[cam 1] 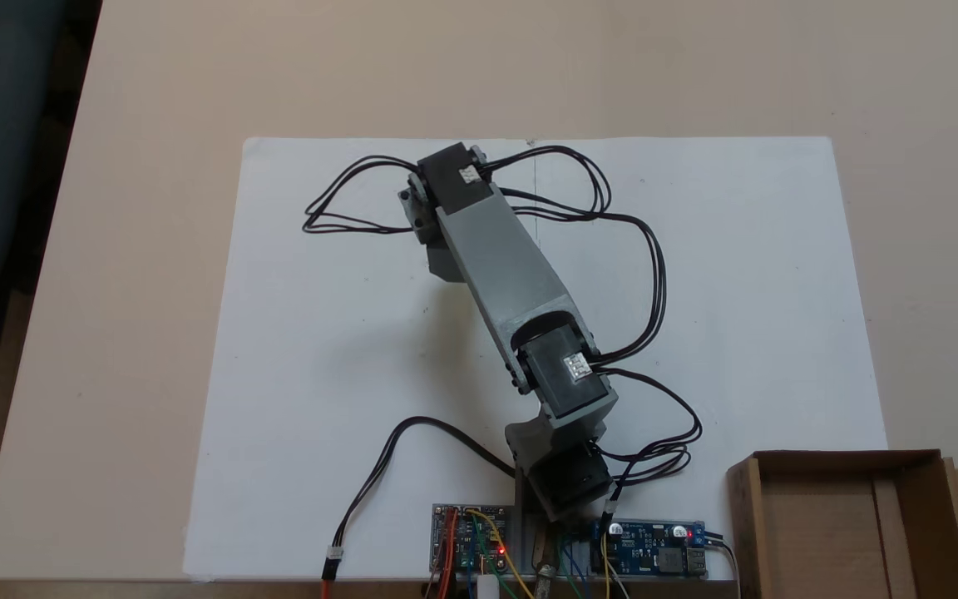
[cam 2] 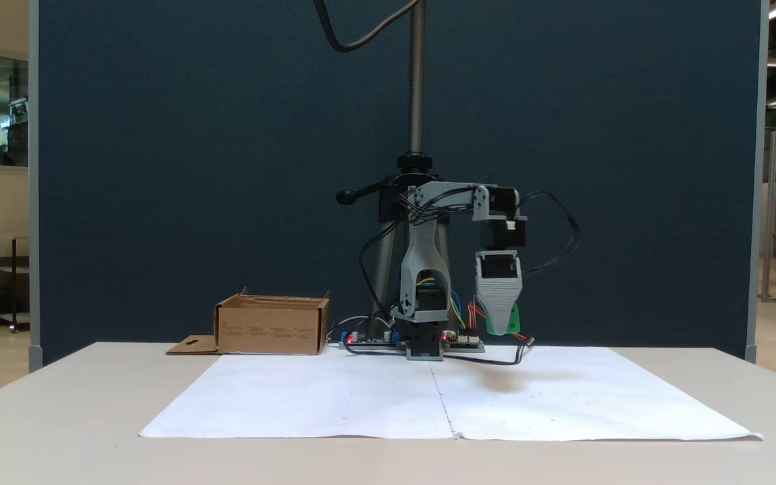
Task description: Grasp a green dice and put it in the bin.
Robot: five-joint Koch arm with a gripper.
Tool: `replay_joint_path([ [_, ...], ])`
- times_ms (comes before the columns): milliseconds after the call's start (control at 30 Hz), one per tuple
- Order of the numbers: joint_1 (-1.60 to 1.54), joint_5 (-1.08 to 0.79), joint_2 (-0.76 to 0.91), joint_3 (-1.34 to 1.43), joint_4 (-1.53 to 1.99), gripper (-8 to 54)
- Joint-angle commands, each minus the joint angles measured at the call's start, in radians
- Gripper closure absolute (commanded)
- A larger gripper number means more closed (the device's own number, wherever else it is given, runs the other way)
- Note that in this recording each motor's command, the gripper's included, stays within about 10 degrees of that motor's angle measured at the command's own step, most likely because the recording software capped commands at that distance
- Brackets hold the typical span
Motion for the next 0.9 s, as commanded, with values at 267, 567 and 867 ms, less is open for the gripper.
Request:
replay_joint_path([
  [267,0.531,-0.258,0.021,-0.282,0.026,33.3],
  [567,0.991,-0.322,0.057,-0.298,0.009,33.3],
  [867,1.632,-0.584,0.077,-0.514,0.005,33.3],
])
